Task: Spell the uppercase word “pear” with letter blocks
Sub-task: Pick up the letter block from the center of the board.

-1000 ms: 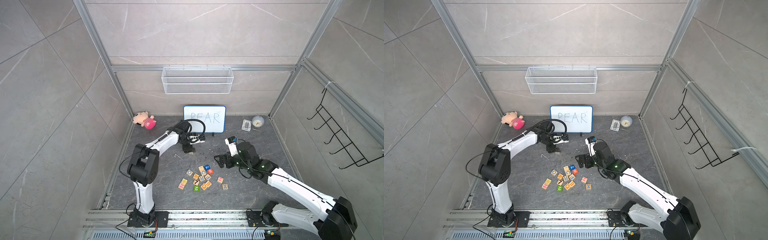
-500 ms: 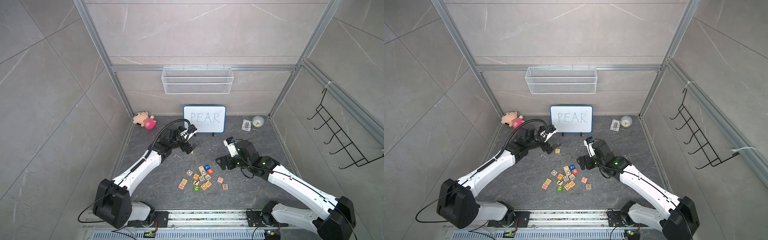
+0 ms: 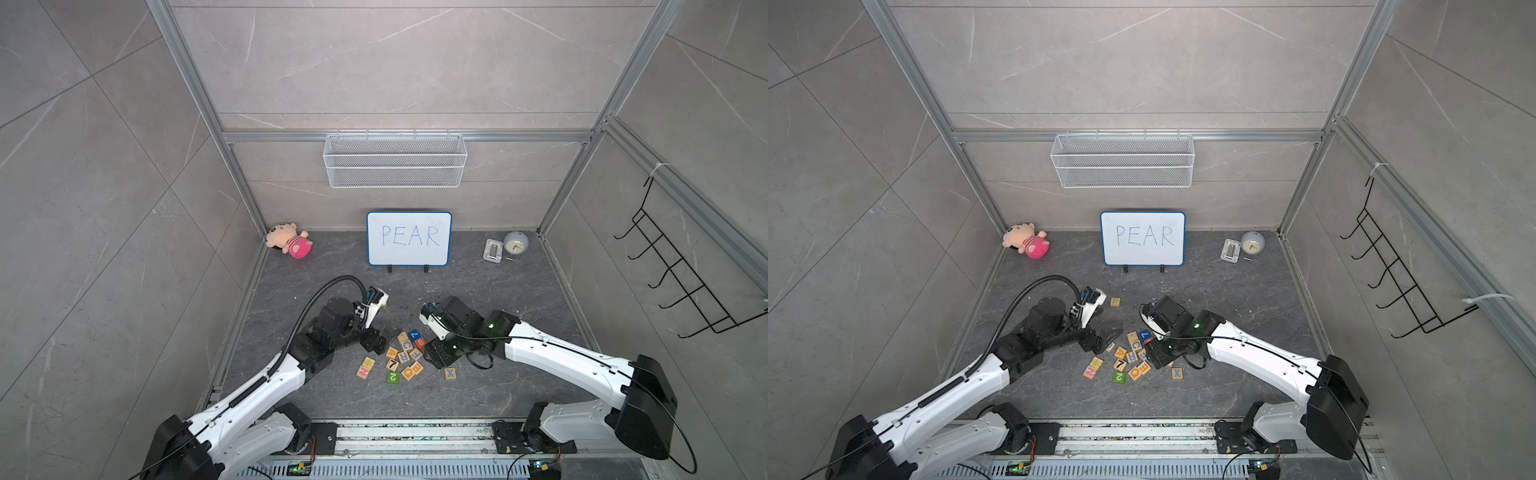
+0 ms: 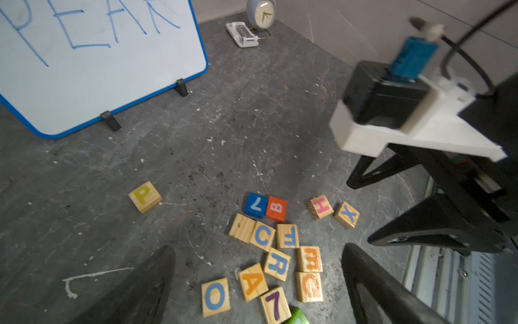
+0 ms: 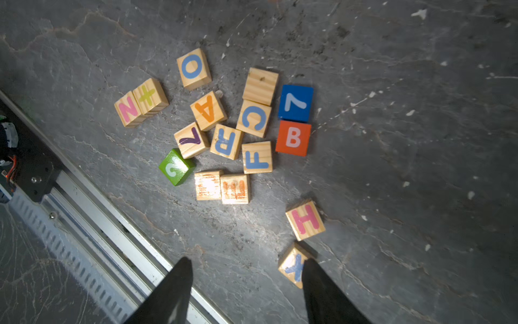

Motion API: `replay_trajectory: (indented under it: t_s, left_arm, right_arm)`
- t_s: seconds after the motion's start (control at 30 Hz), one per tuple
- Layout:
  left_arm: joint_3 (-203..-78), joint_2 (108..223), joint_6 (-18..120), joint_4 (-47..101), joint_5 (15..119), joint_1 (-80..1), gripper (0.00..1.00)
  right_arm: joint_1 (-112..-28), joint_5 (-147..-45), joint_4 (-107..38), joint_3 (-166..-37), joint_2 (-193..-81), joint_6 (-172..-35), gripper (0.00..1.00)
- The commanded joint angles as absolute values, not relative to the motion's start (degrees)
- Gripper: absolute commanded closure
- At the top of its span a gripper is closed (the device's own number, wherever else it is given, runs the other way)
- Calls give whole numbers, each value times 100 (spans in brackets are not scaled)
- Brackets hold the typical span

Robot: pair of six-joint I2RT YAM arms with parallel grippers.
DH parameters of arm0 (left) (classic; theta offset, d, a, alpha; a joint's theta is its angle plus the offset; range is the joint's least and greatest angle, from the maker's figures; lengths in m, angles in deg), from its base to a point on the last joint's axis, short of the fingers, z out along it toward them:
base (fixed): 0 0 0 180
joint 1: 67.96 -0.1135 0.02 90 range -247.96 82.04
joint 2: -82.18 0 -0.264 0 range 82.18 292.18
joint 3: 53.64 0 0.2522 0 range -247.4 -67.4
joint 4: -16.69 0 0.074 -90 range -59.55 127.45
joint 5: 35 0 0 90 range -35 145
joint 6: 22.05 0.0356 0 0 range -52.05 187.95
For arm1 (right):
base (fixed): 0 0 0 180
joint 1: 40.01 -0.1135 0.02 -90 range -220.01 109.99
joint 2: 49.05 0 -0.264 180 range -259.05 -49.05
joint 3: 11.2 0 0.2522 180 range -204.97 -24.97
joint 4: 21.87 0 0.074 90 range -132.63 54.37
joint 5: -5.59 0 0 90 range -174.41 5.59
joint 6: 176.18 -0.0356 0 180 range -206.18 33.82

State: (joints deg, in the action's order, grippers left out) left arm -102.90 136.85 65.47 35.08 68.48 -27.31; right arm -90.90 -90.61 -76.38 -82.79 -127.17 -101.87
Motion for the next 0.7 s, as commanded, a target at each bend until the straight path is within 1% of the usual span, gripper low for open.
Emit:
replay_trajectory:
  t_s: [0.0,0.1,0.23,0.27,0.3,0.33,0.5,0.67]
  left_arm:
    - [-10144,13297,6331,3636,6007,-2214,11]
    - [-9953,13171,6189,3681,5917,-1952,13]
    - [-9745,12875,5799,3942,5980,-1819,12]
    - [-9682,12784,5724,4002,6007,-1792,13]
    - [-9622,12661,5666,4050,6059,-1756,17]
    - [-9573,12563,5591,4086,6054,-1736,18]
    - [-9298,12215,5345,4143,5888,-1654,19]
    - [-9275,12322,5399,4153,5893,-1647,18]
  right_arm:
    - [-9296,-8958,-7830,-8536,-13017,-10442,35]
    - [-9462,-8775,-7812,-8655,-13369,-10644,35]
    - [-9519,-8647,-7709,-8667,-13674,-10933,35]
    - [-9519,-8651,-7684,-8665,-13733,-10982,35]
    - [-9522,-8692,-7630,-8657,-13793,-11013,35]
    - [-9536,-8724,-7570,-8648,-13829,-11025,35]
    - [-9544,-8863,-7328,-8654,-14252,-11044,35]
    - [-9563,-8742,-7196,-8594,-14469,-11106,37]
